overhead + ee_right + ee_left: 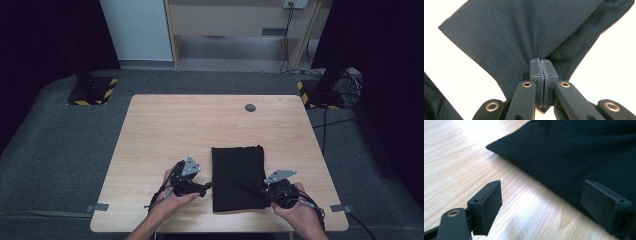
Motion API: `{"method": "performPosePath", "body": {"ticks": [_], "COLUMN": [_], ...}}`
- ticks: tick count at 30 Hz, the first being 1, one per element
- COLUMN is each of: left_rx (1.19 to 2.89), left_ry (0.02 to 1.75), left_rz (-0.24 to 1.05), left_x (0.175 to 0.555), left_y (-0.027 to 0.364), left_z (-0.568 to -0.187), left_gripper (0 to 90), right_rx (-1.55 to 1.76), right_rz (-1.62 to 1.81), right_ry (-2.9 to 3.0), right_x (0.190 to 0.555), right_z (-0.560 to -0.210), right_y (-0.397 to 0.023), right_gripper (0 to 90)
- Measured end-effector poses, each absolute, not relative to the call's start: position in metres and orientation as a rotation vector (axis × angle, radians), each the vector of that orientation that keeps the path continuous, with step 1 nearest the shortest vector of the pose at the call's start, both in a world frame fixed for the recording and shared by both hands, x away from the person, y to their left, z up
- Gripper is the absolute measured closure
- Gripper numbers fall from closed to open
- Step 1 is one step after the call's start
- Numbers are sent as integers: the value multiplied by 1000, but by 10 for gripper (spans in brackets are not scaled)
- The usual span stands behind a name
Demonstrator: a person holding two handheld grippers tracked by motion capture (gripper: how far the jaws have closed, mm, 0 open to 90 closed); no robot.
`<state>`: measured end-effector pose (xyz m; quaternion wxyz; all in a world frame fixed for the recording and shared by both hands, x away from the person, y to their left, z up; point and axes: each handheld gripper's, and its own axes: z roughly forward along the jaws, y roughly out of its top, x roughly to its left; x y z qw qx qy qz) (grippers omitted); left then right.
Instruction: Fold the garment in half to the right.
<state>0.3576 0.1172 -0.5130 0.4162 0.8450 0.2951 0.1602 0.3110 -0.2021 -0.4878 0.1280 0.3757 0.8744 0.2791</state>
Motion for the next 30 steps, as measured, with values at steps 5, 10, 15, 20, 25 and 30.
{"method": "performPosePath", "body": {"ticks": [5,10,15,20,25,30], "left_rx": [2133,2158,2170,2182,2191,2201], "left_ry": [732,712,691,674,672,672], "left_rz": [387,396,388,378,372,364], "left_x": [355,350,346,342,340,339], "left_y": [111,103,95,90,89,88], "left_z": [-513,-514,-515,-518,-521,-524], "left_gripper": [160,154,147,140,129,113], "right_rx": [1147,1160,1158,1151,1158,1221], "right_rz": [776,860,830,827,840,817], "right_ry": [2569,2477,2410,2390,2383,2393], "right_x": [316,331,365,404,431,461], "right_z": [-508,-490,-471,-463,-462,-470], "right_y": [-208,-217,-221,-210,-201,-198], "right_gripper": [846,779,700,635,600,577]}}
